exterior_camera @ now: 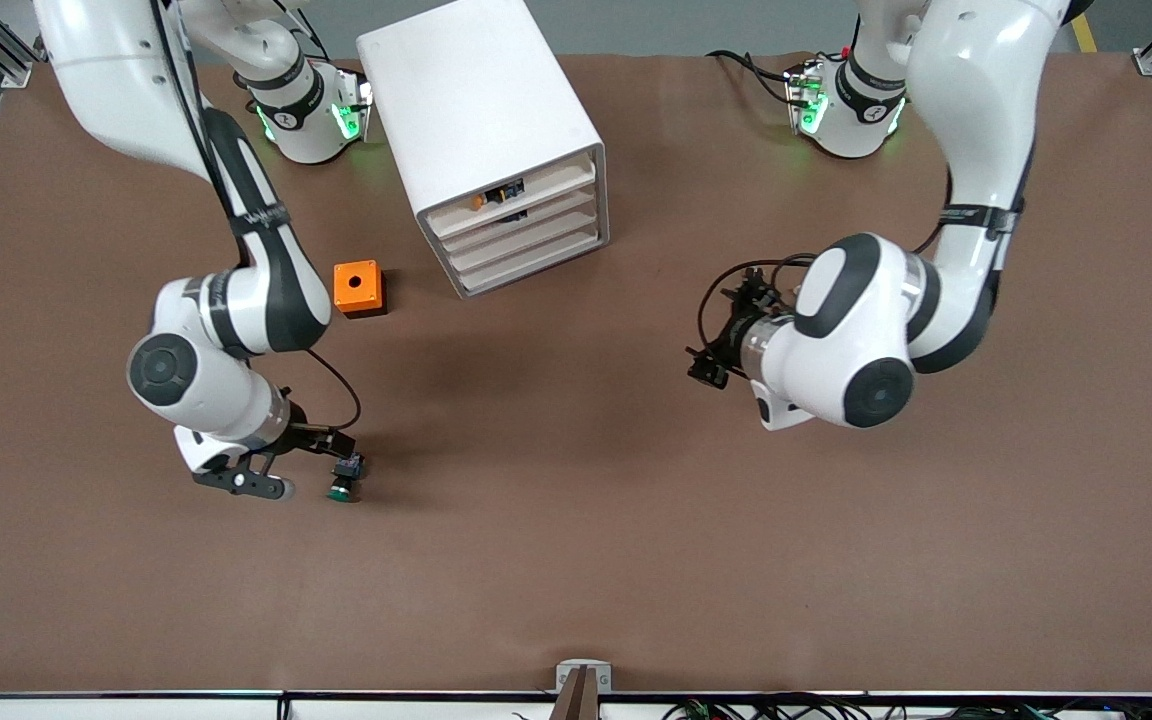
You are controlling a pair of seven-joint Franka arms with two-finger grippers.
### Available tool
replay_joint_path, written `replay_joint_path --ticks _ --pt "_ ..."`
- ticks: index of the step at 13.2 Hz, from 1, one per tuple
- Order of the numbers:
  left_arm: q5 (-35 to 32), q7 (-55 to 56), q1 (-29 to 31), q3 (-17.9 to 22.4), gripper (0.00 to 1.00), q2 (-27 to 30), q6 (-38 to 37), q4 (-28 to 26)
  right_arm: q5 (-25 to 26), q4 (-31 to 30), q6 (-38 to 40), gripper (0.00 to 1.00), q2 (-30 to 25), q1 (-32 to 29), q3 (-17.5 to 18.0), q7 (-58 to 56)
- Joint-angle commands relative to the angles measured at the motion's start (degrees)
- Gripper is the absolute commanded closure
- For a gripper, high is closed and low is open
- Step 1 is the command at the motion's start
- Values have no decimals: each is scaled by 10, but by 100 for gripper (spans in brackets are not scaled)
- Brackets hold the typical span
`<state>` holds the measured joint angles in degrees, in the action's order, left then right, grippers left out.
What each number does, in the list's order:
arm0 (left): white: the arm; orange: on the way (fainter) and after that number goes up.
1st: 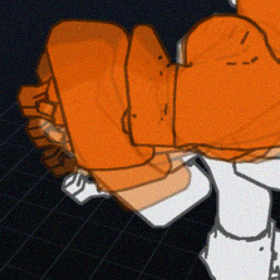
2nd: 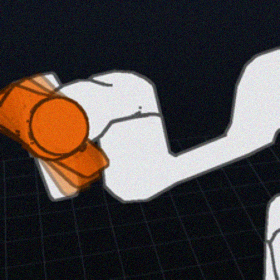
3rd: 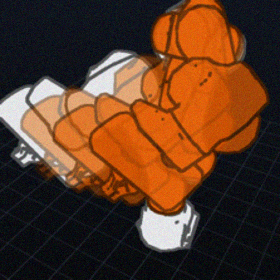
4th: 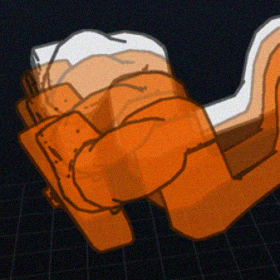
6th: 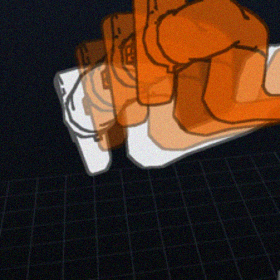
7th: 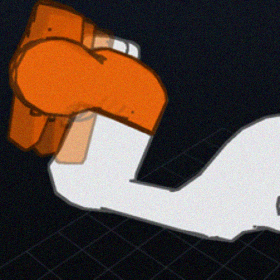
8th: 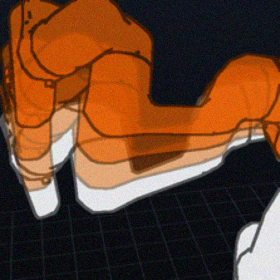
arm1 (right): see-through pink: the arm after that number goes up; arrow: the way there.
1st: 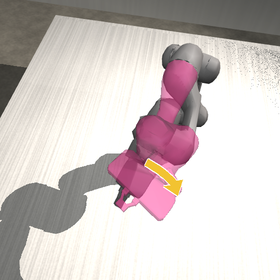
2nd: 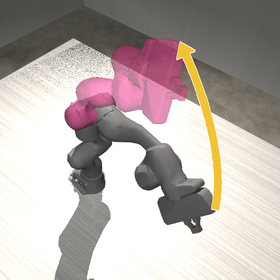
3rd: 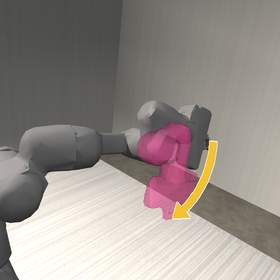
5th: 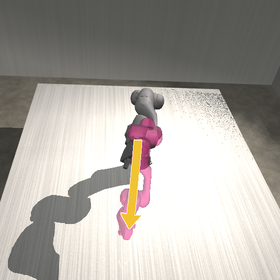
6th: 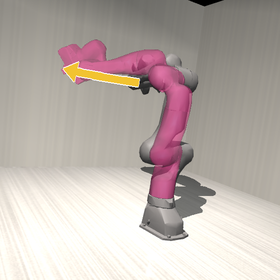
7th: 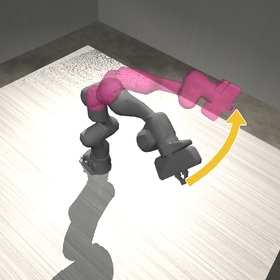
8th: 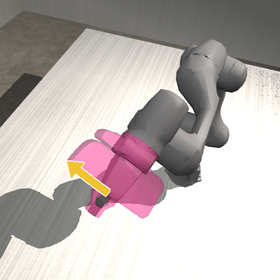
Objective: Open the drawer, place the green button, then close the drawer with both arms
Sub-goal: 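Grasp the green button with the right gripper while the left gripper reaches the cabinet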
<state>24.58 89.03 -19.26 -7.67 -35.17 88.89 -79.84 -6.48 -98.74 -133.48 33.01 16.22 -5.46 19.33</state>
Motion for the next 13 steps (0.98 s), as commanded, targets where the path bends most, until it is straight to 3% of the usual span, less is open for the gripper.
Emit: replay_joint_path --ticks 1,8,13 --pt "49 76 -12 2 1 -33 -4 11 -13 11 -32 0 34 6 -4 7" --pt "177 348 -71 2 2 -126 3 12 -41 11 -86 0 68 21 -3 7" --pt "177 372 -111 6 5 -143 1 13 -41 11 -113 3 84 10 -3 -3"
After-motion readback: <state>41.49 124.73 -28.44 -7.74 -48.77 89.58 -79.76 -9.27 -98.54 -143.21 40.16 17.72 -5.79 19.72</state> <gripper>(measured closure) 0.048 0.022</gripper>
